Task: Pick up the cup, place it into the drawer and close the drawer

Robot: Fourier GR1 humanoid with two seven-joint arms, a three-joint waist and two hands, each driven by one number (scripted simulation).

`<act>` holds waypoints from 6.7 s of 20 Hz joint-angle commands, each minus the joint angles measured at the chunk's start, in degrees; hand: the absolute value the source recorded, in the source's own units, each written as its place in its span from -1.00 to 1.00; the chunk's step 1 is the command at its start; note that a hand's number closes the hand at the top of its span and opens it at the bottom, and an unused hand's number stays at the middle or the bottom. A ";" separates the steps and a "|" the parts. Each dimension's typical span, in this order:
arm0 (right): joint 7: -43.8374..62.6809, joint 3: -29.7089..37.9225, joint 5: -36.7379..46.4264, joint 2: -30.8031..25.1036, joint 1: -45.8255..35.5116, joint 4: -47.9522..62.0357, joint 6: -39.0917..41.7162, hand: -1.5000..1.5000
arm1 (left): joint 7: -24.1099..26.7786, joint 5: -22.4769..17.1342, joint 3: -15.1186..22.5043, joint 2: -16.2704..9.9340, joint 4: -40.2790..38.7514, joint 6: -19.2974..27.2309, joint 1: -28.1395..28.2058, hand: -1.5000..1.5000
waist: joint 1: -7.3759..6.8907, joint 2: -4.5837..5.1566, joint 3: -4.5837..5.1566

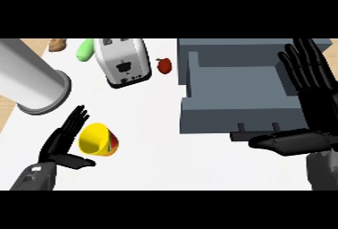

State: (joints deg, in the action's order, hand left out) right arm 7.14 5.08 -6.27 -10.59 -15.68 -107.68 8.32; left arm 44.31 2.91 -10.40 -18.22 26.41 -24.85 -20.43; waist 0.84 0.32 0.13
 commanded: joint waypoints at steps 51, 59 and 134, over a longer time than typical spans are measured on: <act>-2.33 5.40 -2.41 -3.91 -0.13 5.35 4.20 -1.00 | 20.61 -5.64 -7.34 13.35 -1.48 15.32 -13.94 1.00 | -0.56 -0.21 -0.12; -2.19 4.45 -1.23 -2.50 2.66 2.69 3.21 -1.00 | 4.12 -5.49 -1.67 16.14 13.16 17.16 -20.46 1.00 | -1.29 -0.67 -0.19; -14.13 -27.05 35.07 -7.81 -7.84 40.82 13.02 -1.00 | -12.57 -40.96 21.69 16.53 0.20 35.64 -44.14 -1.00 | -3.61 0.55 -0.23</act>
State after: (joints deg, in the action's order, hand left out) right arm -1.91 -19.78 23.26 -19.48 -19.88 -79.08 23.86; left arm 31.41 -37.42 12.13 -1.18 25.44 12.57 -66.48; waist -1.24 0.64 -0.07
